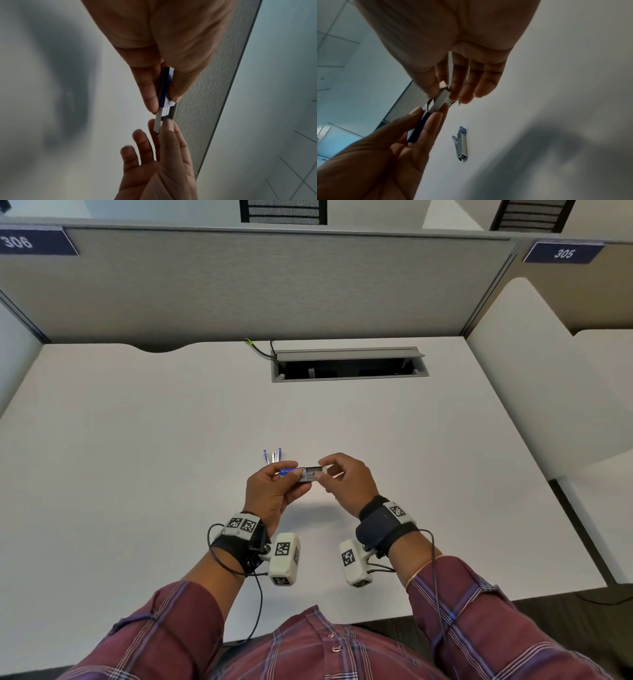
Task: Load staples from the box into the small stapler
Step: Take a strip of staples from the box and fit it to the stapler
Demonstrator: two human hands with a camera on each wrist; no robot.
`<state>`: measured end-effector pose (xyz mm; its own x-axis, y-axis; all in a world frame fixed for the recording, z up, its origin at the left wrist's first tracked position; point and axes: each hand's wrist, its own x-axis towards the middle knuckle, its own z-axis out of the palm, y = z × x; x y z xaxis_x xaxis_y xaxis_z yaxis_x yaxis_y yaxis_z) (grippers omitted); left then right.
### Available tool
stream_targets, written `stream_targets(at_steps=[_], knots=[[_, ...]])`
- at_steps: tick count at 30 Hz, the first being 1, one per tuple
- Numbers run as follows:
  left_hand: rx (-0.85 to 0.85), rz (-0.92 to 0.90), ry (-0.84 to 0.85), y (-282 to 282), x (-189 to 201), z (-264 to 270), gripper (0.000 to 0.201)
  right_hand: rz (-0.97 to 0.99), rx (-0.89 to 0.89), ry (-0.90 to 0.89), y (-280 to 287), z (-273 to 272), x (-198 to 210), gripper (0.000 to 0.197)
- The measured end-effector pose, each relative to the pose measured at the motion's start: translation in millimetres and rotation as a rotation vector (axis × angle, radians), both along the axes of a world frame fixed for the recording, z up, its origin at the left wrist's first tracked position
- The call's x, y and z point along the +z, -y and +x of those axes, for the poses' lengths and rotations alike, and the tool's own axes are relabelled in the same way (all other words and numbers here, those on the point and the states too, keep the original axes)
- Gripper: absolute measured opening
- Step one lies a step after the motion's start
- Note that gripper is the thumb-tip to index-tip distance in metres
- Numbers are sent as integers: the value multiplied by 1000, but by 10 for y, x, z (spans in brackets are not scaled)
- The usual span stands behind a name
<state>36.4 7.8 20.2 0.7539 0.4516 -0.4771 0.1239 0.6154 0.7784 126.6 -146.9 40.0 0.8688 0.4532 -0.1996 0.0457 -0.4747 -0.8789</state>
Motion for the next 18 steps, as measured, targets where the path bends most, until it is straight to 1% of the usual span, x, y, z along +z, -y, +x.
stream_targets(at_steps=[2, 4, 5, 7, 9, 11, 18], knots=[[6, -5, -2, 4, -5, -8, 22, -16, -18, 3, -5, 16, 4, 16], [18, -16, -5, -5, -13, -14, 22, 0, -41, -17, 10, 21, 24, 19], [25, -21, -6, -15, -18, -16, 22, 0, -43, 6, 23, 22, 26, 21], [35, -25, -13, -35, -33, -18, 22, -53, 4, 141, 47, 37, 11, 19], [31, -18, -21, -42, -45, -22, 22, -128, 95, 277, 47, 37, -17, 13], [13, -1, -33, -41, -57, -28, 23, -172, 141, 340, 25, 38, -41, 9], [-25, 24, -46, -41, -81, -17, 24, -386, 241, 538, -55, 39, -26, 15]])
